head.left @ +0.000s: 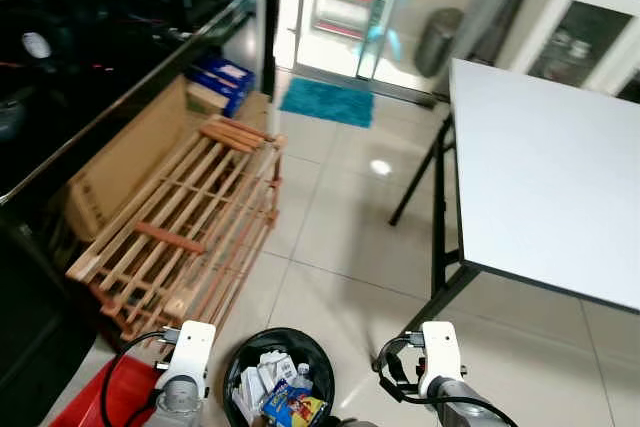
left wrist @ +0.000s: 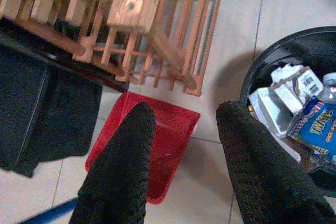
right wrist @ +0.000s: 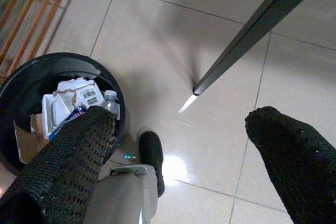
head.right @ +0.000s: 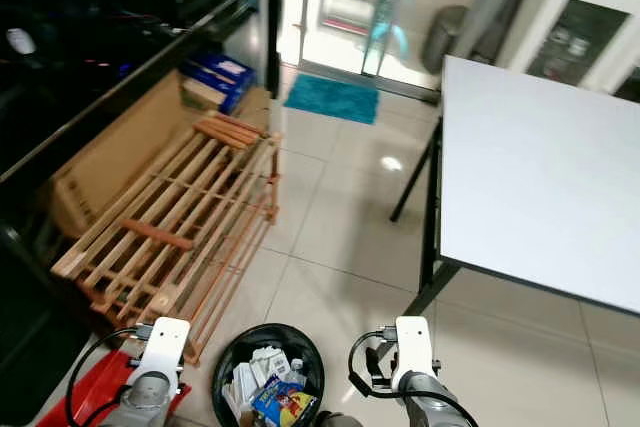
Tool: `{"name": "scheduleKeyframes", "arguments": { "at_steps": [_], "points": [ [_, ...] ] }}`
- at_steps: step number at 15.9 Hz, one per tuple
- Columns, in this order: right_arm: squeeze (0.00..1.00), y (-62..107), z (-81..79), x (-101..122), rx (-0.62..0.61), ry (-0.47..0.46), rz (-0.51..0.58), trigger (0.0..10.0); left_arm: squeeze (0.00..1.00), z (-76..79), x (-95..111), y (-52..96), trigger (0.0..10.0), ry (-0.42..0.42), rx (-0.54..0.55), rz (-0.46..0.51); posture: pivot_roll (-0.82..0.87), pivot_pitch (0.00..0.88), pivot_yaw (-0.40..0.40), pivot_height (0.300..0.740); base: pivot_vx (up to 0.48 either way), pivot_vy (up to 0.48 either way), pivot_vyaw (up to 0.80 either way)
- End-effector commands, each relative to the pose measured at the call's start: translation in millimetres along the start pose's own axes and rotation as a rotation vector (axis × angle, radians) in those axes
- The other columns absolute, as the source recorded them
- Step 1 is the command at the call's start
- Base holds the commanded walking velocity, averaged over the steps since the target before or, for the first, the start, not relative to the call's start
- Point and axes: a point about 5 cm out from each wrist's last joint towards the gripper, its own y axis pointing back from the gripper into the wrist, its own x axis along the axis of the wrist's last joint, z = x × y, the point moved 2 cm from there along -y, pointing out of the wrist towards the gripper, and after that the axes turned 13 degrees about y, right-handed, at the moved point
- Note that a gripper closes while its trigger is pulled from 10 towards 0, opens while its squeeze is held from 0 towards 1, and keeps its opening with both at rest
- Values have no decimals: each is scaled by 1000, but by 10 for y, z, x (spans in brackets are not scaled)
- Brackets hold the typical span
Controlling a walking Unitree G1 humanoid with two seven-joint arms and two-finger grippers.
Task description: Picking trash to rubbish bin
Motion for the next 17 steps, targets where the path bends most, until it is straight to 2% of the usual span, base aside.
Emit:
{"name": "scheduleKeyframes", "arguments": {
  "at_steps": [1, 2, 11, 15, 17],
  "points": [
    [0, 9, 46, -35, -10, -13, -18, 10000, 0, 15, -7, 3, 10000, -14, 9, -5, -45, 36, -94, 740, 0, -315, -800],
    [0, 10, 49, -38, -12, -17, -19, 10000, 0, 15, -6, 4, 10000, -14, 10, -4, -45, 41, -95, 740, 0, -379, -800],
    [0, 16, 54, -53, -16, -28, -18, 10000, 0, 43, -8, 11, 10000, -24, 4, 4, -43, 63, -99, 740, 0, -355, 0],
    [0, 15, 51, -58, -12, -25, -24, 10000, 0, 54, -2, 12, 10000, -29, 0, 8, -43, 62, -100, 740, 0, -340, -787],
    [0, 15, 48, -64, -14, -25, -29, 10000, 0, 58, 0, 12, 10000, -32, -2, 10, -43, 62, -100, 740, 0, -343, 0]
  ]
}}
